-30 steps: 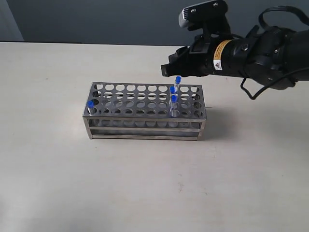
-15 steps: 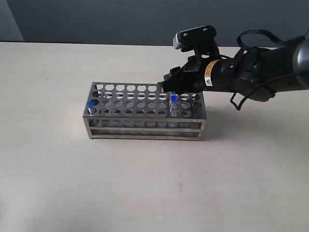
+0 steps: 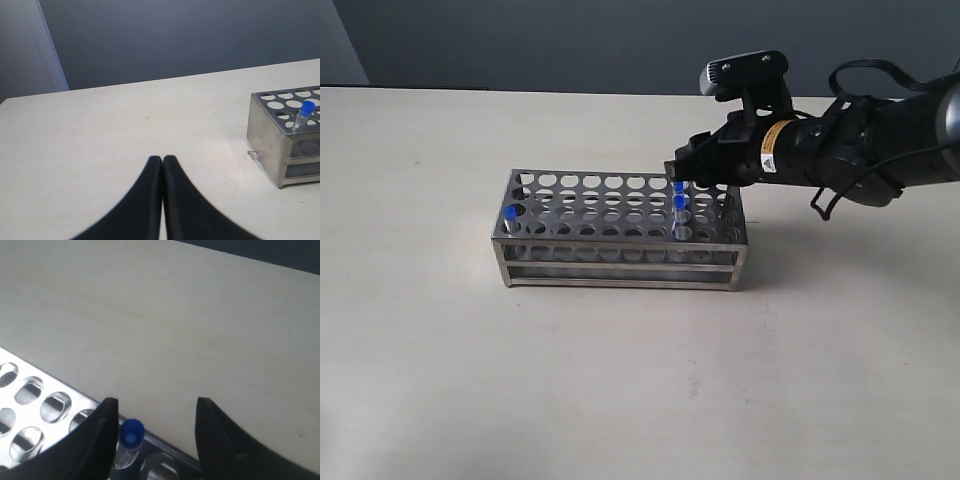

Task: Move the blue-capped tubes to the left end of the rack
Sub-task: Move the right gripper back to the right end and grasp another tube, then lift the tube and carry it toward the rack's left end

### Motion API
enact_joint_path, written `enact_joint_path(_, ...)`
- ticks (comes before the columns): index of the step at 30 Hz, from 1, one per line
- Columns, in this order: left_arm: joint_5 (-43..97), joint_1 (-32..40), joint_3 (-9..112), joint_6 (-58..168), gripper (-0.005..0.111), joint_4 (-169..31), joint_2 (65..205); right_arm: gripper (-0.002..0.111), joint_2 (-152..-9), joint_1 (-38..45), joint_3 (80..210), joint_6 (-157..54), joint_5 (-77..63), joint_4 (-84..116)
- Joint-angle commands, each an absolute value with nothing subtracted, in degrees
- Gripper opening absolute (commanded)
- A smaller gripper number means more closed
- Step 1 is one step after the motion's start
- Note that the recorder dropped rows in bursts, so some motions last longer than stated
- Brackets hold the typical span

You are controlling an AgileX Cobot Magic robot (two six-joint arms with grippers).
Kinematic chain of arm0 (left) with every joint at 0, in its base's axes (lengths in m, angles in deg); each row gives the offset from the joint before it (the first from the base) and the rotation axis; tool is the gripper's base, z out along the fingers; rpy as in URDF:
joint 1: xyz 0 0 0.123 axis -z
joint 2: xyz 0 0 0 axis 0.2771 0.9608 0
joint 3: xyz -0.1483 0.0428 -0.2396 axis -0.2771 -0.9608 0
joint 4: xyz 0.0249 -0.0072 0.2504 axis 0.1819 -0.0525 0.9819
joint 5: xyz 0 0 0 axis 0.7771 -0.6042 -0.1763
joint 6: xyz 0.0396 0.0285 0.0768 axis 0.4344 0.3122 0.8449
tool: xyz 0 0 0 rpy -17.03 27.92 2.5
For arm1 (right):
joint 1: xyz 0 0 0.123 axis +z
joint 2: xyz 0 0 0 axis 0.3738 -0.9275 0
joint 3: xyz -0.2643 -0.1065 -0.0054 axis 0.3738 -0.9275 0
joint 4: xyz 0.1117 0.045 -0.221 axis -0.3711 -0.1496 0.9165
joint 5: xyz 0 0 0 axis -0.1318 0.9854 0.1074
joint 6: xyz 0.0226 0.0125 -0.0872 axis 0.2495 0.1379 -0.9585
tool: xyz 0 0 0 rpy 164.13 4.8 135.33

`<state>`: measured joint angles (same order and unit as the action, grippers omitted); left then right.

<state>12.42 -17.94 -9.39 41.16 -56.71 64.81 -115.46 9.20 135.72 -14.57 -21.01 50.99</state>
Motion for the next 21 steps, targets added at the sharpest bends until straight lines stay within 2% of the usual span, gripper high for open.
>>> enact_joint_path(1,13.11,-17.69,-9.08,41.12,0.001,-56.98,65.01,0.046,-117.86,8.51,135.41,-14.78,-20.03,50.99)
enact_joint_path(5,13.11,-17.69,-9.08,41.12,0.001,-56.98,65.01,0.045,-118.35,8.51,135.41,-14.78,-21.44,50.99)
enact_joint_path(7,13.11,-17.69,-9.08,41.12,0.001,-56.98,65.01,0.039,-118.35,8.51,135.41,-14.78,-23.53,50.99)
enact_joint_path(9,13.11,-17.69,-9.08,41.12,0.001,-56.98,65.01,0.024,-118.35,8.51,135.41,-14.78,-24.94,50.99)
enact_joint_path(11,13.11,-17.69,-9.08,41.12,0.001,-56.98,65.01,0.002,-117.88,8.51,135.41,-14.78,-25.36,50.99)
enact_joint_path(21,13.11,-17.69,-9.08,41.12,0.001,-56.98,65.01,0.000,-108.58,8.51,135.41,-14.64,-22.15,54.25)
